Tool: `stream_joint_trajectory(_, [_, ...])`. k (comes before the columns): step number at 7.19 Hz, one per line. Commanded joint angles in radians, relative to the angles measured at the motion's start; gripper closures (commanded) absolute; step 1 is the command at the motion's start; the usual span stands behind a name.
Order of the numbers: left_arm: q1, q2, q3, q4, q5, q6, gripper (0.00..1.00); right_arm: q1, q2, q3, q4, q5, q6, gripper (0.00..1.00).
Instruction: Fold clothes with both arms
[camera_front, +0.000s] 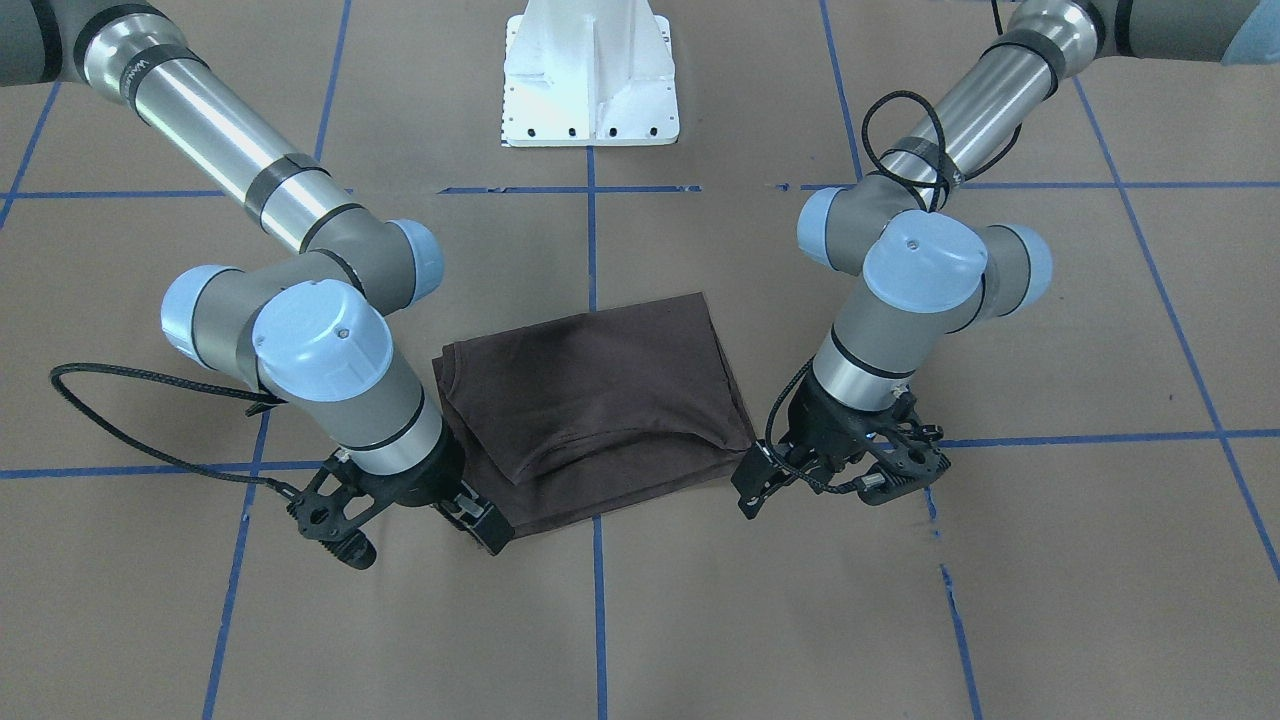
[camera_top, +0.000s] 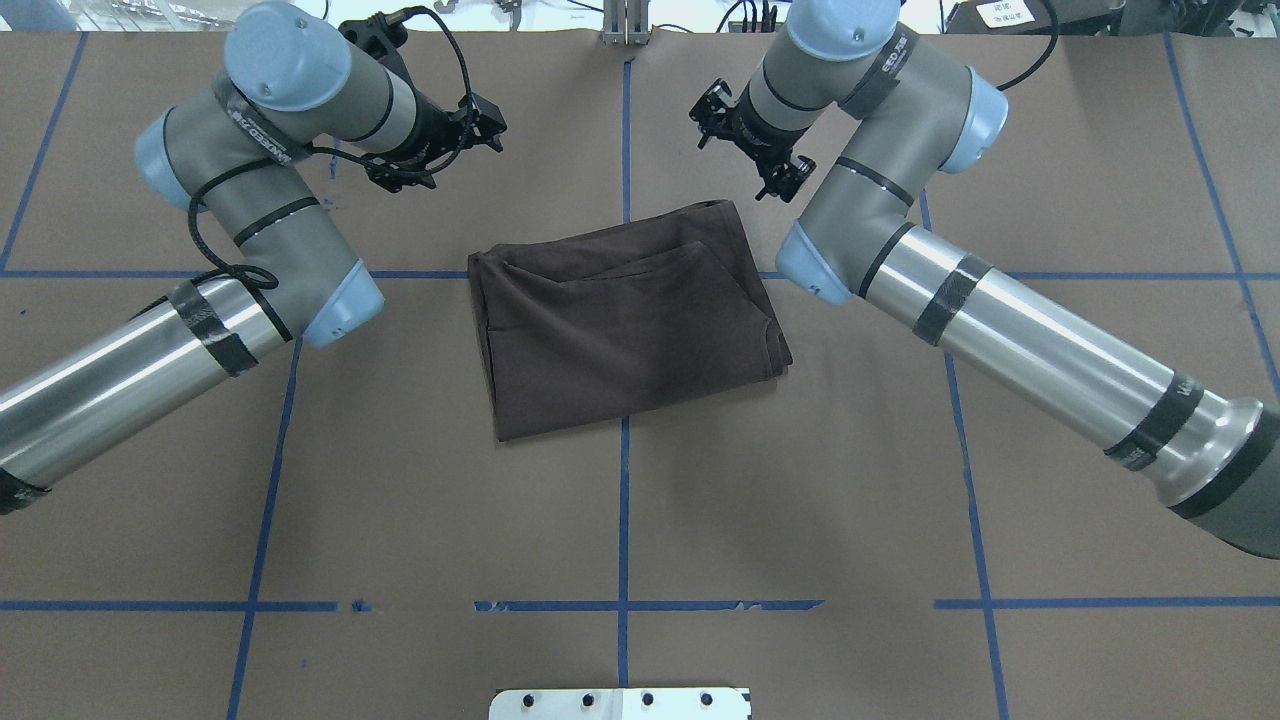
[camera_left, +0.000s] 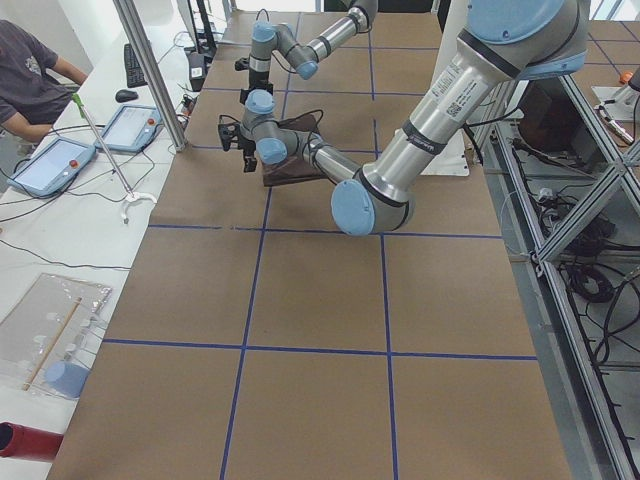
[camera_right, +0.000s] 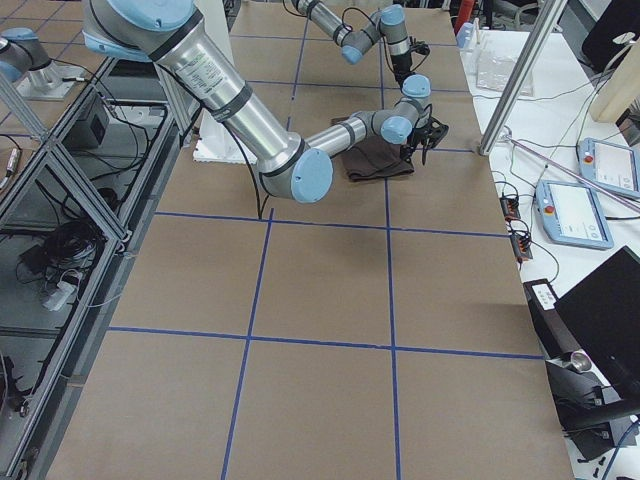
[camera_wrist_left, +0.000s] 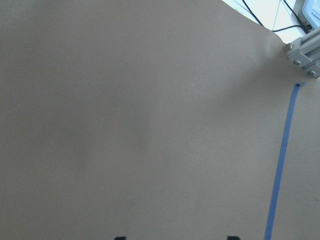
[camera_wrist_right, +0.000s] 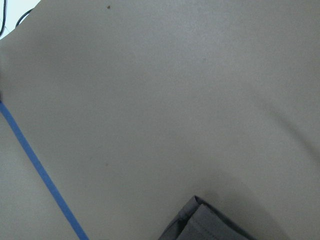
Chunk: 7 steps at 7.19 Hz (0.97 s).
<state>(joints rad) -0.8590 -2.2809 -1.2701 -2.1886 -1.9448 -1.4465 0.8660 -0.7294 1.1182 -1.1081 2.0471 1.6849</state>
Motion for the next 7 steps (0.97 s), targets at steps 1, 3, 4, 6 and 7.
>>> stream_joint_trajectory(1, [-0.099,0.154,-0.110,0.000,-0.082,0.302,0.00,0.140,-0.184,0.119,-0.085,0.102,-0.359,0.00])
stream_joint_trajectory(3, [-0.255,0.286,-0.175,0.042,-0.115,0.721,0.00,0.252,-0.377,0.312,-0.294,0.107,-0.851,0.00])
stream_joint_trajectory(4, [-0.349,0.300,-0.172,0.131,-0.131,0.978,0.00,0.308,-0.468,0.392,-0.379,0.107,-1.033,0.00])
stream_joint_trajectory(6, [-0.547,0.340,-0.189,0.348,-0.135,1.493,0.00,0.460,-0.659,0.478,-0.433,0.198,-1.352,0.00])
stream_joint_trajectory(7, [-0.651,0.374,-0.189,0.407,-0.217,1.593,0.00,0.572,-0.748,0.486,-0.435,0.294,-1.507,0.00])
